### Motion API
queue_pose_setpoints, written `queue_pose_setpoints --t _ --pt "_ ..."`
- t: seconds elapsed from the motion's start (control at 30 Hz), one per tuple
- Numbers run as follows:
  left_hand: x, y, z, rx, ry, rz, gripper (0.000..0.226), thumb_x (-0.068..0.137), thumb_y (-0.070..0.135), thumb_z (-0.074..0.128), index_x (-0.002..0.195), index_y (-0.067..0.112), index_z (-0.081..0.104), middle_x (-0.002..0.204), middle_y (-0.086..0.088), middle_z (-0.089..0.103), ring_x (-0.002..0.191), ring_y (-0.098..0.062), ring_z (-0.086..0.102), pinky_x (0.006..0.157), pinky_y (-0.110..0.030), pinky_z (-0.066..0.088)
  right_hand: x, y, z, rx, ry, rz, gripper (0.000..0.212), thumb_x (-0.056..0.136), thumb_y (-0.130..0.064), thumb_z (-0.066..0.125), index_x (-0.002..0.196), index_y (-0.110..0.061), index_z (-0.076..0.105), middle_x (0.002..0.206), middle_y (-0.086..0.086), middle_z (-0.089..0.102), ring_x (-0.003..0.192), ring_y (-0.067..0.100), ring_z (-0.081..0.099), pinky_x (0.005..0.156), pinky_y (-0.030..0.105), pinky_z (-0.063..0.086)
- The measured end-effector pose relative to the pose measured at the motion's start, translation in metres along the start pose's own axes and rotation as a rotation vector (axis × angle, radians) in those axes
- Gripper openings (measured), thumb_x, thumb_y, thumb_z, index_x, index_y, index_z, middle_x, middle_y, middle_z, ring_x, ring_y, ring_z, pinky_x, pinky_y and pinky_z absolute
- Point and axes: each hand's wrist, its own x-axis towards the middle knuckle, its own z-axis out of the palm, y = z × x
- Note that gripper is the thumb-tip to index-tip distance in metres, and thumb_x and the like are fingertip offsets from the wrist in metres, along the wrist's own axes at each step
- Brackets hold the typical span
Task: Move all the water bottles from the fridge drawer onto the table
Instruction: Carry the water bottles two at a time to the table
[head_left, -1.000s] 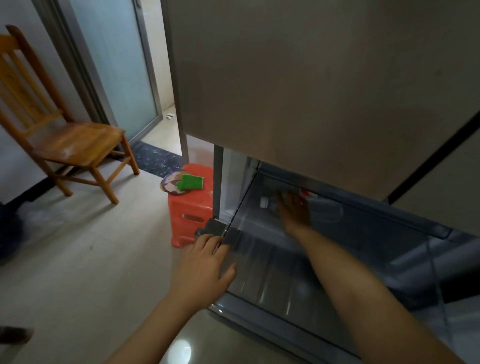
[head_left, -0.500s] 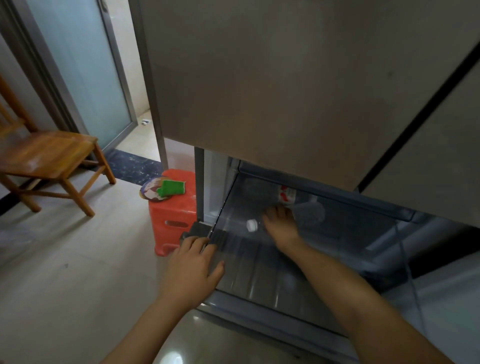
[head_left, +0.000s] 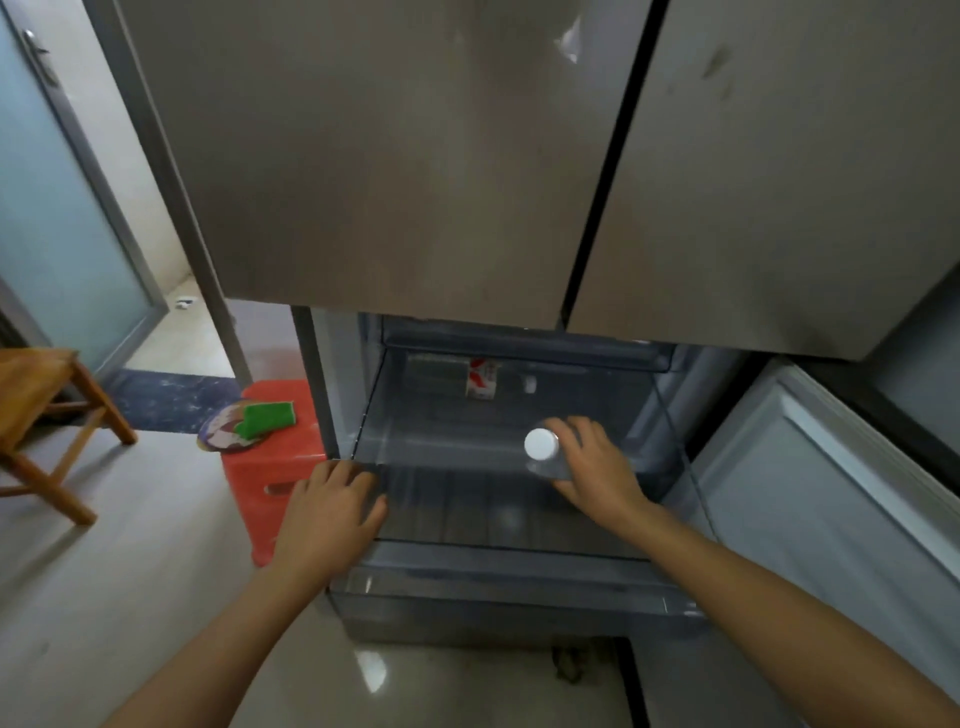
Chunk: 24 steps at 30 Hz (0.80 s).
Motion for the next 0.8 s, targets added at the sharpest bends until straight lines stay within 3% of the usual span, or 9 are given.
queue_pose_setpoints --t 0.07,0.23,0.43,0.67,0.8 --pt "0.007 0.007 -0.003 0.031 0.033 0.07 0.047 0.076 0.041 0.037 0.085 0.008 0.07 0.097 -0.012 0.069 0.089 -0.033 0.062 0.071 -0.04 0.049 -0.017 0.003 -0.009 0.04 0.043 0.055 0.075 0.062 -0.013 0.081 0.123 -0.022 0.039 0.109 0.016 0.055 0.096 0.036 0.056 0.064 0.041 0.051" --pt "0.051 0.049 0.004 0.104 -0.153 0.268 0.044 0.093 0.039 0.039 0.128 0.015 0.048 0.135 -0.006 0.046 0.123 -0.025 0.04 0.097 -0.034 0.034 -0.049 0.011 -0.012 0.158 0.117 0.199 0.065 0.069 -0.018 0.08 0.126 -0.008 0.051 0.113 0.015 0.054 0.104 0.034 0.055 0.068 0.044 0.054" --pt "0.115 0.076 0.046 0.362 -0.299 0.371 0.048 0.091 0.035 0.044 0.133 0.012 0.038 0.138 -0.013 0.037 0.127 -0.029 0.032 0.099 -0.038 0.031 -0.058 0.012 -0.013 0.286 0.238 0.325 0.067 0.07 -0.021 0.079 0.129 -0.012 0.048 0.12 0.011 0.052 0.114 0.029 0.05 0.084 0.044 0.049" --pt "0.193 0.094 0.101 0.336 -0.153 0.331 0.052 0.086 0.016 0.046 0.136 0.011 0.035 0.142 -0.018 0.032 0.127 -0.034 0.036 0.097 -0.04 0.037 -0.048 0.022 -0.015 0.38 0.27 0.45 0.071 0.07 -0.028 0.079 0.131 -0.022 0.043 0.123 -0.001 0.047 0.113 0.018 0.049 0.087 0.031 0.043" --pt "0.224 0.087 0.128 0.293 -0.082 0.279 0.057 0.091 0.013 0.043 0.143 0.009 0.022 0.154 -0.02 0.006 0.141 -0.038 0.008 0.108 -0.045 0.024 -0.043 0.025 -0.014 0.354 0.24 0.468 0.07 0.07 -0.031 0.077 0.13 -0.026 0.041 0.11 -0.014 0.037 0.11 0.012 0.047 0.08 0.022 0.033"
